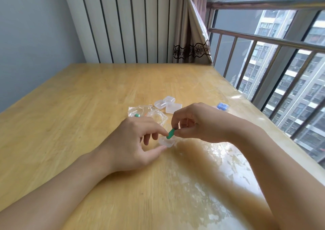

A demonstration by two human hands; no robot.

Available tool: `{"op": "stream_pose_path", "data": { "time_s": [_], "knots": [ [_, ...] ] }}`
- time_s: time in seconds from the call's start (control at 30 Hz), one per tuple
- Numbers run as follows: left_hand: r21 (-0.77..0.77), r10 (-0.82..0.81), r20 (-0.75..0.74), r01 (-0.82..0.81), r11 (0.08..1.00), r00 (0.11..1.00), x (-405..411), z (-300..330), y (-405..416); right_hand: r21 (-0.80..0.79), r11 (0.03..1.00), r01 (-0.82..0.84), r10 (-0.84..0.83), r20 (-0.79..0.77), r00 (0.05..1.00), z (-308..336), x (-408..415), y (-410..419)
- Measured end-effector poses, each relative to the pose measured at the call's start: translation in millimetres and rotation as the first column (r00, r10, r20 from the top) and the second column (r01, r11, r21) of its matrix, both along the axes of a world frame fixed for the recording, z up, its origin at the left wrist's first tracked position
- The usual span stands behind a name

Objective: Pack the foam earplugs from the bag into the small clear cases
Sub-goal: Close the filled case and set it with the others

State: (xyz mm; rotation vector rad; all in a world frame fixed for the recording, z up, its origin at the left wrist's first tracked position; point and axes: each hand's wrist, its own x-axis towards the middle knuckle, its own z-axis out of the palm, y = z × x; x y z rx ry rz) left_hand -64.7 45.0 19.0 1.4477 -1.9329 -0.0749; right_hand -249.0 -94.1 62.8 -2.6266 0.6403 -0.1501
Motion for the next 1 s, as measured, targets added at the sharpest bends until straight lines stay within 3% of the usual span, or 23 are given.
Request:
{"op": "stream_pose_path", "data": {
  "time_s": [0.57,0.77,1.0],
  "knots": [
    [0.156,0.047,-0.220,-0.013,0.988,0.974,-5.9,-5.4,-4.7,-0.023,0.999,-0.025,0.024,-0.058,0.998,-9.1,10.8,10.5],
    [0.142,0.083,-0.212,-0.053,0.988,0.974,-7.8,-7.3,-7.6,-0.033,0.999,-0.022,0.021,-0.051,0.998,-10.6,13.6,12.0],
    [0.179,0.179,-0.269,-0.134,0.975,0.946,-11.8,-11.1,-9.7,0.183,0.981,0.059,-0.057,-0.017,0.998,-9.7,11.0,8.2]
  ]
}}
